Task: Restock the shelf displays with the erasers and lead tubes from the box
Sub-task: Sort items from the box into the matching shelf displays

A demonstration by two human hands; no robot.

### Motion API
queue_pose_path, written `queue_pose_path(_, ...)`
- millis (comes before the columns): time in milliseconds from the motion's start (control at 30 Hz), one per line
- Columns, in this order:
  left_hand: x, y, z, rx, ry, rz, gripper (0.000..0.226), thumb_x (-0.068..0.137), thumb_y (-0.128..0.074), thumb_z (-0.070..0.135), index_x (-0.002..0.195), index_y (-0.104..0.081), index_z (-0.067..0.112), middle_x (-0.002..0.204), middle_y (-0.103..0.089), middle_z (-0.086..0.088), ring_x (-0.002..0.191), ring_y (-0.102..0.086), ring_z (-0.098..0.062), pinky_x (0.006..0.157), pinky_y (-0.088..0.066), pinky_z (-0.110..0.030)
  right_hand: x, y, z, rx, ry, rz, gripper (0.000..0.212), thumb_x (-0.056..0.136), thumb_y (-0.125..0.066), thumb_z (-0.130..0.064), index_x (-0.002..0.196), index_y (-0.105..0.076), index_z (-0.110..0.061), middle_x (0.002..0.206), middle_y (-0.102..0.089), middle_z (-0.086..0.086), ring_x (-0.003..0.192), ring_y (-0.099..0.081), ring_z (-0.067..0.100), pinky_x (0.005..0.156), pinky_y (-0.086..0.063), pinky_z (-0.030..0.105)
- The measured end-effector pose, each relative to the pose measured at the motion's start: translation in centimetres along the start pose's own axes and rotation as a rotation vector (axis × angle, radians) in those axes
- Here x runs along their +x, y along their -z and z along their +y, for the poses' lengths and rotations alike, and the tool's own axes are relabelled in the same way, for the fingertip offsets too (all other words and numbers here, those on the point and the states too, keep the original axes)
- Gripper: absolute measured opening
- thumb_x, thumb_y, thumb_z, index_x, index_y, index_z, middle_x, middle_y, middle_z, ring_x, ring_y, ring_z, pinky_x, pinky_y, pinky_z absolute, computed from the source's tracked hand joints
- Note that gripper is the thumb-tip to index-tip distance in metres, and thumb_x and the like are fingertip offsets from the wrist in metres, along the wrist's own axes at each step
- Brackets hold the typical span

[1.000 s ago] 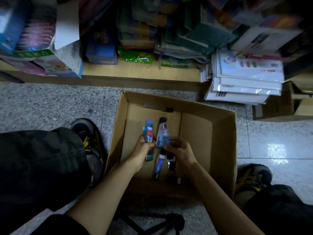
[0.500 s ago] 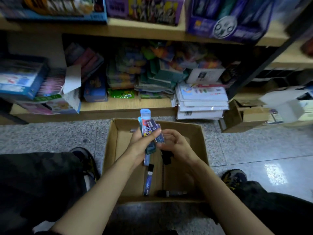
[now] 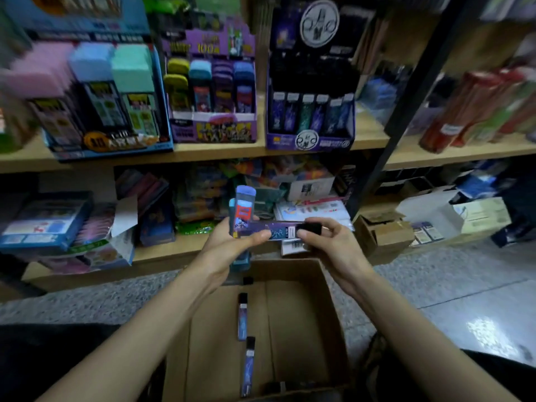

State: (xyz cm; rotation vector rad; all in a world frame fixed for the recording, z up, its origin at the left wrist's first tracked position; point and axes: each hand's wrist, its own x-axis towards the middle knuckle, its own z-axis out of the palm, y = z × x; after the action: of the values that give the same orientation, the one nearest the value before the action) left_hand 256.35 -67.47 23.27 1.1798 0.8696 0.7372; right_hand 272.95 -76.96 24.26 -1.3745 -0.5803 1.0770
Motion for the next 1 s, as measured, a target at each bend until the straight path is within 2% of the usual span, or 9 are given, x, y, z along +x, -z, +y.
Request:
queue_pose_path(100, 0.3, -0.7, 3.1, 0.065, -0.039, -0.115, 0.031, 0.063, -0.079, 0.014, 0.088, -0.062, 0.016, 0.073, -0.067, 0.008, 0.065, -0.062, -0.003, 0.062, -0.05, -0.016, 0.4, 0.4, -3.6, 0.041, 0.085, -0.04, 0.026, 0.077, -0.07, 0.0, 0.101, -0.063, -0.006, 0.093, -0.072, 0.011, 0.086, -0.066, 0.02, 0.076, -0.053, 0.027)
queue_pose_path(167, 0.7, -1.2, 5.2, 0.064, -0.052, -0.158, 0.029, 0.063, -0.076, 0.029, 0.087, -0.063, 0.018, 0.067, -0.067, 0.011, 0.061, -0.06, -0.001, 0.058, -0.048, -0.016, 0.7, 0.5, -6.3, 0.028, 0.141, -0.063, 0.022, 0.077, -0.069, 0.001, 0.097, -0.065, -0.007, 0.094, -0.072, 0.013, 0.088, -0.066, 0.024, 0.082, -0.054, 0.033)
queue_pose_path(300, 1.5, -1.8, 8.7, 0.022, -0.063, -0.228, 0.04, 0.057, -0.072, 0.049, 0.086, -0.066, 0.022, 0.079, -0.073, 0.005, 0.073, -0.067, -0.007, 0.069, -0.051, -0.02, 1.1, 0.8, -11.1, -0.117, 0.264, -0.127, 0.026, 0.077, -0.069, 0.001, 0.098, -0.066, -0.013, 0.094, -0.072, 0.012, 0.083, -0.068, 0.021, 0.073, -0.058, 0.031)
queue_pose_path(400, 2.1, -2.7, 10.3, 0.092, -0.071, -0.311, 0.033, 0.053, -0.079, 0.044, 0.079, -0.07, 0.026, 0.08, -0.074, 0.003, 0.073, -0.068, -0.008, 0.061, -0.051, -0.017, 1.6, 0.9, -13.2, -0.187, 0.334, -0.081, 0.031, 0.078, -0.069, 0.003, 0.099, -0.062, -0.018, 0.093, -0.07, 0.015, 0.074, -0.069, 0.013, 0.06, -0.054, 0.021)
queue_pose_path(533, 3.2, -3.8, 10.9, 0.13, -0.075, -0.308, 0.041, 0.051, -0.081, 0.036, 0.087, -0.069, 0.02, 0.086, -0.075, 0.001, 0.076, -0.069, -0.011, 0.063, -0.054, -0.019, 2.5, 1.0, -14.3, -0.07, 0.335, -0.098, 0.031, 0.079, -0.066, 0.002, 0.104, -0.059, -0.015, 0.079, -0.074, 0.008, 0.069, -0.07, 0.017, 0.061, -0.055, 0.022)
queue_pose_path(633, 4.0, -4.8, 11.1, 0.082, -0.093, -0.255, 0.037, 0.054, -0.079, 0.028, 0.088, -0.066, 0.018, 0.08, -0.075, 0.004, 0.071, -0.069, -0.008, 0.06, -0.053, -0.017, 3.4, 0.9, -14.8, 0.028, 0.298, -0.122, 0.034, 0.072, -0.07, -0.008, 0.103, -0.058, -0.011, 0.074, -0.073, 0.004, 0.067, -0.069, 0.014, 0.062, -0.056, 0.021)
queue_pose_path(767, 5.8, -4.6, 12.0, 0.088, -0.213, -0.13, 0.019, 0.07, -0.077, 0.014, 0.084, -0.064, 0.018, 0.069, -0.072, 0.006, 0.062, -0.065, -0.004, 0.055, -0.049, -0.013, 5.0, 1.9, -17.9, -0.014, 0.409, -0.035, 0.021, 0.077, -0.067, 0.0, 0.093, -0.063, -0.014, 0.069, -0.069, -0.001, 0.065, -0.066, 0.013, 0.063, -0.056, 0.022)
queue_pose_path(900, 7.1, -2.8, 13.0, 0.088, -0.324, 0.024, 0.016, 0.072, -0.075, 0.014, 0.076, -0.061, 0.019, 0.055, -0.064, 0.01, 0.05, -0.056, 0.0, 0.051, -0.046, -0.011, 6.7, 4.4, -21.7, -0.341, 0.666, 0.223, 0.023, 0.079, -0.071, -0.005, 0.09, -0.064, -0.024, 0.076, -0.063, -0.003, 0.079, -0.065, 0.019, 0.076, -0.058, 0.031)
queue_pose_path(1000, 7.4, -2.1, 13.5, 0.117, -0.36, 0.07, 0.015, 0.074, -0.075, 0.015, 0.073, -0.061, 0.02, 0.054, -0.063, 0.011, 0.052, -0.056, 0.0, 0.052, -0.046, -0.012, 8.2, 5.6, -21.9, -0.554, 0.733, 0.296, 0.022, 0.079, -0.073, -0.01, 0.092, -0.063, -0.025, 0.085, -0.067, -0.005, 0.084, -0.068, 0.013, 0.076, -0.057, 0.027)
